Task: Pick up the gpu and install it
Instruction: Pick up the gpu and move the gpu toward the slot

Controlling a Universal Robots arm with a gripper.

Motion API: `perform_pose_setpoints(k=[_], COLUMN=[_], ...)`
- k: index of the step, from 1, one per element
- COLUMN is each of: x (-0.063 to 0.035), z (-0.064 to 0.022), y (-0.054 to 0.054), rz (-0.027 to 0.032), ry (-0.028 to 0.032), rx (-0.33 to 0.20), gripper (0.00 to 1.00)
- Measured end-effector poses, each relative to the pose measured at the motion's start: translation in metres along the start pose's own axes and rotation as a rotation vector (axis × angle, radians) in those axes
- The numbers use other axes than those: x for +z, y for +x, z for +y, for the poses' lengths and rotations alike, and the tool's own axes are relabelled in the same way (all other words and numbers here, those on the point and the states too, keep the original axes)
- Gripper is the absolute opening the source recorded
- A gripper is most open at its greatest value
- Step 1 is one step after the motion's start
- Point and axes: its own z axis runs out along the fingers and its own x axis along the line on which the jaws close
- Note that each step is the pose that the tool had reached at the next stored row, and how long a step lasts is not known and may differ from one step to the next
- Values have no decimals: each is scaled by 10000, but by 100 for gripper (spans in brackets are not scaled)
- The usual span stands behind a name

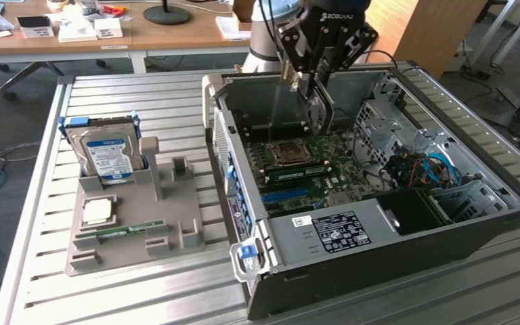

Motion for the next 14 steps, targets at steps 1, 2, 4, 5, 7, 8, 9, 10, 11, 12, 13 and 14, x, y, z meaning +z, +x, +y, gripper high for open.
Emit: perform_pose_setpoints(k=[1, 2, 4, 5, 7, 8, 9, 10, 11, 12, 13, 14], x=[1, 1, 2, 3, 4, 5, 6, 6, 7, 8, 8, 9], z=[1, 1, 3, 4, 6, 6, 7, 8, 9, 9, 10, 11], y=[-21, -42, -85, -106, -150, -169, -189, -210, -229, -248, -268, -290], rz=[0, 0, 0, 0, 0, 0, 0, 0, 0, 0, 0, 0], ry=[0, -1, 0, 0, 0, -1, -1, 0, -1, -1, 0, 0], rx=[0, 0, 1, 0, 0, 0, 0, -1, 0, 1, 0, 0], gripper=[27, 27, 27, 27, 27, 27, 27, 27, 27, 27, 27, 27])
